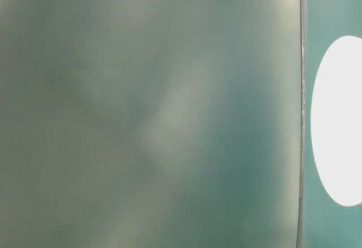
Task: Grip the spoon and scoop the red block from the bowl with right arm.
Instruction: 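Lower the open right gripper around the pink spoon handle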
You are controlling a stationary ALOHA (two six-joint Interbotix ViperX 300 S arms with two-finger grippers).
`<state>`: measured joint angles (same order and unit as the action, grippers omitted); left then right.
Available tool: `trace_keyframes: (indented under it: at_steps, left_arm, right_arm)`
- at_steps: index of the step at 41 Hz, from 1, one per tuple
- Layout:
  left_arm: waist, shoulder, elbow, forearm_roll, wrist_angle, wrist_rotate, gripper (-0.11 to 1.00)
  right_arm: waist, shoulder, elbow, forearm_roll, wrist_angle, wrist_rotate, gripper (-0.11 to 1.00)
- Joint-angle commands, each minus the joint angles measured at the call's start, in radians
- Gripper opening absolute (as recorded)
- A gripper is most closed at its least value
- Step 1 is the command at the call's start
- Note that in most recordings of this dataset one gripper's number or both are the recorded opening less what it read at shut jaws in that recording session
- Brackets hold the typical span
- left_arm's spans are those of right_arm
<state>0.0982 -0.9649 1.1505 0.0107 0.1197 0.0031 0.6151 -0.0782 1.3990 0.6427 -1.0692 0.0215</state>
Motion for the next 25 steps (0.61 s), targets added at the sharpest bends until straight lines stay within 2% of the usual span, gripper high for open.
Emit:
trace_keyframes:
  at_steps: [1,25]
  left_arm:
    - [0.005,0.008,-0.025,0.003,0.000,0.005,0.00]
    - [0.006,0.008,-0.023,0.003,0.028,0.011,0.00]
  right_arm:
    - [0.009,0.002,-0.009,0.003,-0.008,0.002,0.51]
    - [0.018,0.071,-0.015,0.003,-0.008,0.000,0.51]
